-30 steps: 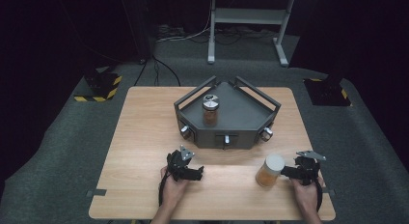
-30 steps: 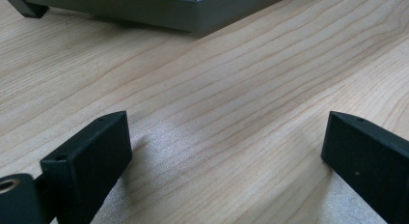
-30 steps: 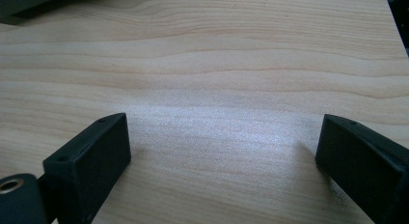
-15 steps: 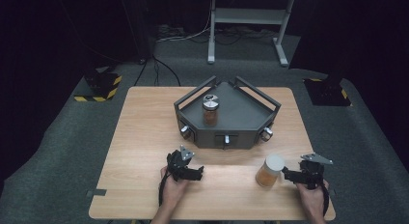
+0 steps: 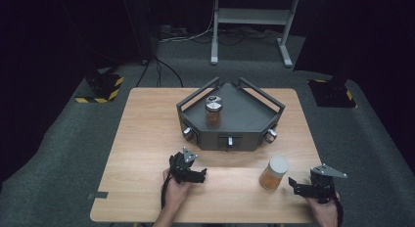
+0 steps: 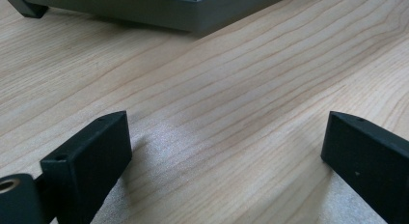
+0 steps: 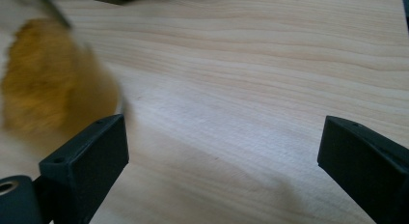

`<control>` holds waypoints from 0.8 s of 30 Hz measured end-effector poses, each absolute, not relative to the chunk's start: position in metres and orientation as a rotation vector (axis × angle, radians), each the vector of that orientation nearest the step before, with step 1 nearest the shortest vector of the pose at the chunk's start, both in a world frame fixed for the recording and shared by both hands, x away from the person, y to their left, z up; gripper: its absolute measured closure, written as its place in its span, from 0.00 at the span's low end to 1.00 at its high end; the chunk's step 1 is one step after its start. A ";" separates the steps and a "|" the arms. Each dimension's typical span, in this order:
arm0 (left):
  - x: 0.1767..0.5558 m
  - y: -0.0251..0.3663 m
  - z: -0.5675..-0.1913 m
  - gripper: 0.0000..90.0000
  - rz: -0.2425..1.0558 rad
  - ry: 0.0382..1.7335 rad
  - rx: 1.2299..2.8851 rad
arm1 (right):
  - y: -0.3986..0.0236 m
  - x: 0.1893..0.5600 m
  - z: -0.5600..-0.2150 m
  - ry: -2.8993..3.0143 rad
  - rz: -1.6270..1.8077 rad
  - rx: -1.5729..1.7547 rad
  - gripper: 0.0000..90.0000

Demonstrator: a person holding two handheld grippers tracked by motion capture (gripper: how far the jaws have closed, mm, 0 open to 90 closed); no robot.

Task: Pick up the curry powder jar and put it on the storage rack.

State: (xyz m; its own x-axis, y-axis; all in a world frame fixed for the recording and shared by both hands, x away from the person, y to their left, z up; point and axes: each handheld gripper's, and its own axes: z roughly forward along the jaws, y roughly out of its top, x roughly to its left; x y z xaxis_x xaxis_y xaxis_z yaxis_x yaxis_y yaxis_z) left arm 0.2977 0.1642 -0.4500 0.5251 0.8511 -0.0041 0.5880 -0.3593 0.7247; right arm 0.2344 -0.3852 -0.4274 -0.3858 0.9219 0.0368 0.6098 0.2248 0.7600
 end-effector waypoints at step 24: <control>0.298 0.164 -0.450 0.04 0.495 1.165 2.082 | -0.373 0.228 -0.421 2.222 1.162 1.214 0.05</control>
